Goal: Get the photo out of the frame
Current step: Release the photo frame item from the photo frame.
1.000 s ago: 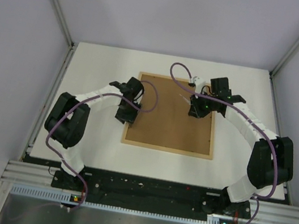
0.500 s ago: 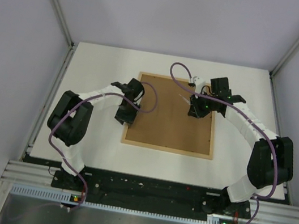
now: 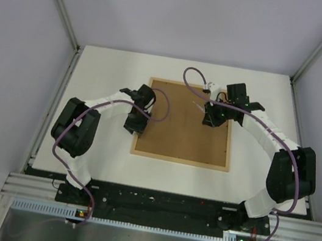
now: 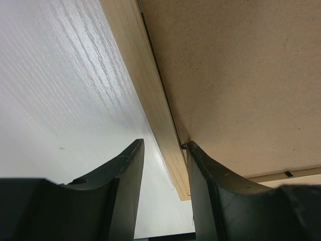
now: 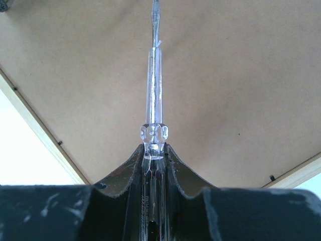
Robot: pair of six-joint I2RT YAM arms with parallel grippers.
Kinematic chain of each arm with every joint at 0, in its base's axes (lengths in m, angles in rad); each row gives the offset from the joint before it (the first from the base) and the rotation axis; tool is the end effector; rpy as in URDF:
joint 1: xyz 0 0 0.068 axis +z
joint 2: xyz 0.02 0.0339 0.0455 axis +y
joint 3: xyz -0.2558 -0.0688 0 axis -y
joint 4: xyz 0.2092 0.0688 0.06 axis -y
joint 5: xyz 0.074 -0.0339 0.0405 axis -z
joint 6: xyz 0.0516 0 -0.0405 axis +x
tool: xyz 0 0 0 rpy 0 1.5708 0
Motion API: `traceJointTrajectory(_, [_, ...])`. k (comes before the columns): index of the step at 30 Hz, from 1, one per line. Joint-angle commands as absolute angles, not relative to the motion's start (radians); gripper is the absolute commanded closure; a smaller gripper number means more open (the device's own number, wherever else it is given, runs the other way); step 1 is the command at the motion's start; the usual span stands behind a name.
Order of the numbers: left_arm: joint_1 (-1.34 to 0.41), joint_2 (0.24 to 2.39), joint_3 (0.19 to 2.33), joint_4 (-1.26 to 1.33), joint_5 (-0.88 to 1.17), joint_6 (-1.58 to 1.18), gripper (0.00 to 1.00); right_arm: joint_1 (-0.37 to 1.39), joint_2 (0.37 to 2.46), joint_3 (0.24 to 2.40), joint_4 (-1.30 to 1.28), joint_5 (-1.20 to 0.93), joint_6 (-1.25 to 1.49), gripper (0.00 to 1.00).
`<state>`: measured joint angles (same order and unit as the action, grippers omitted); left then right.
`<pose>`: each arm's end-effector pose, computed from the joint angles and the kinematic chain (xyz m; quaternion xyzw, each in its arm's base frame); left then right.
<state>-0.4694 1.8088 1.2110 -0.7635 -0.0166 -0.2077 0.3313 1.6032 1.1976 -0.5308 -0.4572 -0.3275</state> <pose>0.2796 -0.1409 0.1711 0.1289 0.9861 -0.0269 0.1014 0.2909 0.1242 0.2449 -0.3662 0.8528 0.2159 0.3034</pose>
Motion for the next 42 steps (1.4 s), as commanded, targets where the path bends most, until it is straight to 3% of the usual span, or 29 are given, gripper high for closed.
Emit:
traceJointTrajectory(1, [-0.477,1.769,1.232,-0.764,0.03,-0.216,0.55,0.334,1.578,1.2,-0.508,-0.471,-0.316,1.0])
traceJointTrajectory(26, [-0.477,1.793,1.212,-0.756,-0.06,-0.206,0.6,0.333,1.577,1.2,-0.511,-0.472,-0.316,1.0])
traceJointTrajectory(27, [-0.477,1.798,1.216,-0.759,-0.063,-0.206,0.63,0.333,1.574,1.2,-0.511,-0.472,-0.316,1.0])
traceJointTrajectory(29, [-0.477,1.799,1.216,-0.761,-0.083,-0.209,0.91,0.334,1.575,1.198,-0.511,-0.471,-0.316,1.0])
traceJointTrajectory(30, [-0.479,1.799,1.218,-0.762,-0.092,-0.209,0.97,0.334,1.58,1.198,-0.509,-0.471,-0.316,1.0])
traceJointTrajectory(32, [-0.479,1.798,1.22,-0.767,-0.095,-0.209,1.0,0.334,1.583,1.201,-0.511,-0.472,-0.316,1.0])
traceJointTrajectory(38, [-0.485,1.781,1.226,-0.77,-0.097,-0.207,0.98,0.334,1.592,1.201,-0.511,-0.471,-0.314,1.0])
traceJointTrajectory(40, [-0.485,1.772,1.23,-0.772,-0.098,-0.209,0.82,0.333,1.588,1.201,-0.511,-0.471,-0.314,1.0])
traceJointTrajectory(42, [-0.483,1.761,1.236,-0.779,-0.1,-0.213,0.73,0.334,1.588,1.201,-0.512,-0.471,-0.314,1.0])
